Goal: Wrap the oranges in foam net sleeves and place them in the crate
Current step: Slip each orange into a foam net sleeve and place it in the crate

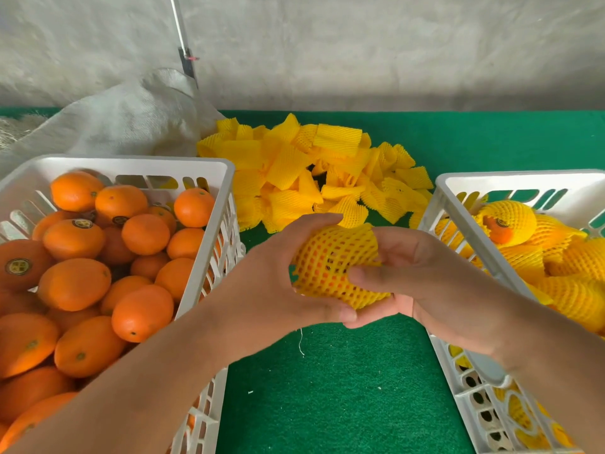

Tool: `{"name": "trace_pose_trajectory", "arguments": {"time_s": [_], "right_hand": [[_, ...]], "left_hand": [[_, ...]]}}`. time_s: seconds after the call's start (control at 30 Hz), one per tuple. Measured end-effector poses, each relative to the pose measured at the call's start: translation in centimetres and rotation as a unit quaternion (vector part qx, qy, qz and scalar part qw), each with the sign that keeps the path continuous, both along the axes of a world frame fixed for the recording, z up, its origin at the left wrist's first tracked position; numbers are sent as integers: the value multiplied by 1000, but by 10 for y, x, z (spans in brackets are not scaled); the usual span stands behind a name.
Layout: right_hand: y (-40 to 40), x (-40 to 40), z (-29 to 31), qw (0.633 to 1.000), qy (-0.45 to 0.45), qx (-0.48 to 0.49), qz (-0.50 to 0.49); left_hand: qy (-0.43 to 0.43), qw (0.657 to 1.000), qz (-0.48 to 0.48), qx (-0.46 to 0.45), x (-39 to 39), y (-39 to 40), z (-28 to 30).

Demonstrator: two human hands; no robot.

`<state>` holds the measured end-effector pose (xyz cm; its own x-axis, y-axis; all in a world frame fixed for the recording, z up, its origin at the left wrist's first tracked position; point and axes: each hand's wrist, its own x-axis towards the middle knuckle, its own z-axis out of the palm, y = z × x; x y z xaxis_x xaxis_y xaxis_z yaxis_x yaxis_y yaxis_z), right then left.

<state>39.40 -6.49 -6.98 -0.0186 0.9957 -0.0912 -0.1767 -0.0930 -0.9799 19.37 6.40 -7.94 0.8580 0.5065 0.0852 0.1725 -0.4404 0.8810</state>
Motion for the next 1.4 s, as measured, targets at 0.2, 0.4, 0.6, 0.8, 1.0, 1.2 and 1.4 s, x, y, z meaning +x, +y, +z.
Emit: {"name": "trace_pose_trajectory", "arguments": {"time_s": [0.2,0.4,0.6,0.8,1.0,1.2,1.4], "right_hand": [[-2,-6,1,997,-74,6,-14],[-2,-13,3,984,-162,23,-71],[-4,-17,-1,941,-312,23,-132],[-5,-7,-1,893,-387,85,-212],[-2,-5,-7,909,-370,58,-181],[0,-11,-9,956,-268,28,-116],[0,-10,-5,967,-226,8,-122]], "left_hand": [[9,998,54,37,0,-1,2],[-2,994,73,82,3,0,1],[1,991,87,97,1,0,0],[32,988,146,45,0,5,-2],[-29,981,140,-129,3,9,1],[-50,976,152,-148,4,9,3],[-24,986,149,-76,3,7,2]]}}
